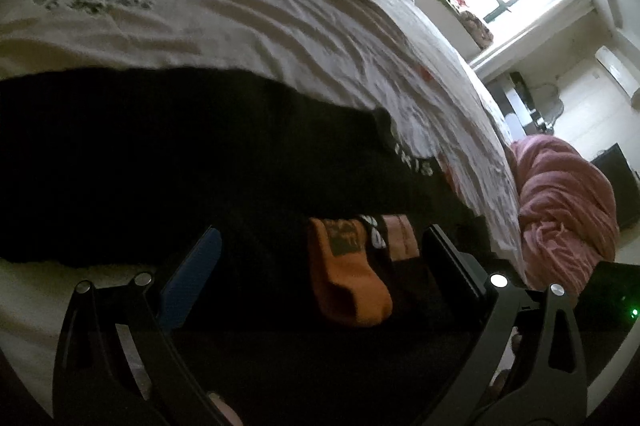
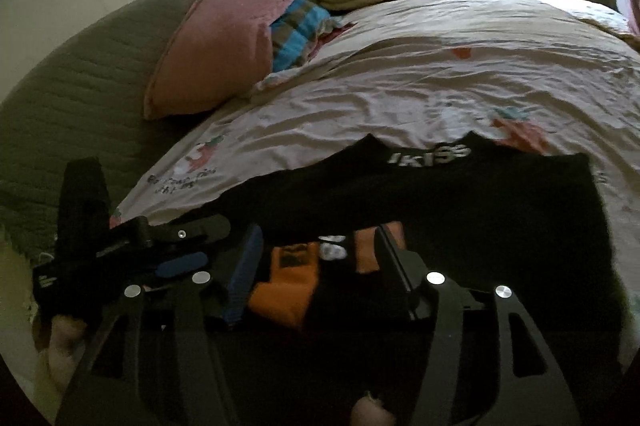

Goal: Fold small clothes
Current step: 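Carry the sleeve with the right tool across the shirt body toward the left tool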

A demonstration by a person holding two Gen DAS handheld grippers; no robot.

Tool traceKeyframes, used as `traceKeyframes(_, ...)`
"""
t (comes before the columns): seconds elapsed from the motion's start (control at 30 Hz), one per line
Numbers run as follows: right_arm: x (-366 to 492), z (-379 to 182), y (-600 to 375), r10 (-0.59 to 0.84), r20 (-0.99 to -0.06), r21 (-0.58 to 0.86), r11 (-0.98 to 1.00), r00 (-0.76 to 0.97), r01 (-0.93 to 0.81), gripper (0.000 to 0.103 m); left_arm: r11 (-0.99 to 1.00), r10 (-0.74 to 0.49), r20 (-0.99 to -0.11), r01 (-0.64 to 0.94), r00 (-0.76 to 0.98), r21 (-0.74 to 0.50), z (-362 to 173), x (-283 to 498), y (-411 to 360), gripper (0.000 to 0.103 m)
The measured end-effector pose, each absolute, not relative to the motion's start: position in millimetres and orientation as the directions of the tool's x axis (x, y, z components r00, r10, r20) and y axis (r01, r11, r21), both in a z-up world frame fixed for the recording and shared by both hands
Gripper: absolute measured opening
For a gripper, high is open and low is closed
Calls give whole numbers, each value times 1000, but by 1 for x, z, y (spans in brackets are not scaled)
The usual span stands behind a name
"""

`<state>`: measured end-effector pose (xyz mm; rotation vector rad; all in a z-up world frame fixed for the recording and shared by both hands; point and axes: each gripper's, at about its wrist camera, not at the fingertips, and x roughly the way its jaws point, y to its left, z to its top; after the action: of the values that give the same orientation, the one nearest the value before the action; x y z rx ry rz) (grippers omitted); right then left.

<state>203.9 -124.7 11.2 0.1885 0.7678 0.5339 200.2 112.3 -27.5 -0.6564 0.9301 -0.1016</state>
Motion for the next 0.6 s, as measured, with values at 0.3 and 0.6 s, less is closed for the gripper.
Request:
traceKeyframes(0.3, 189, 11, -201, 378, -657, 260, 926, 652, -275, 60, 824, -394, -768, -177, 506, -539, -50, 207, 78, 63)
traceKeyframes(0.6, 180, 3, -260, 307, -679, 262, 950, 667, -170, 61, 892, -332, -814, -122, 477, -435, -51, 218, 49, 10)
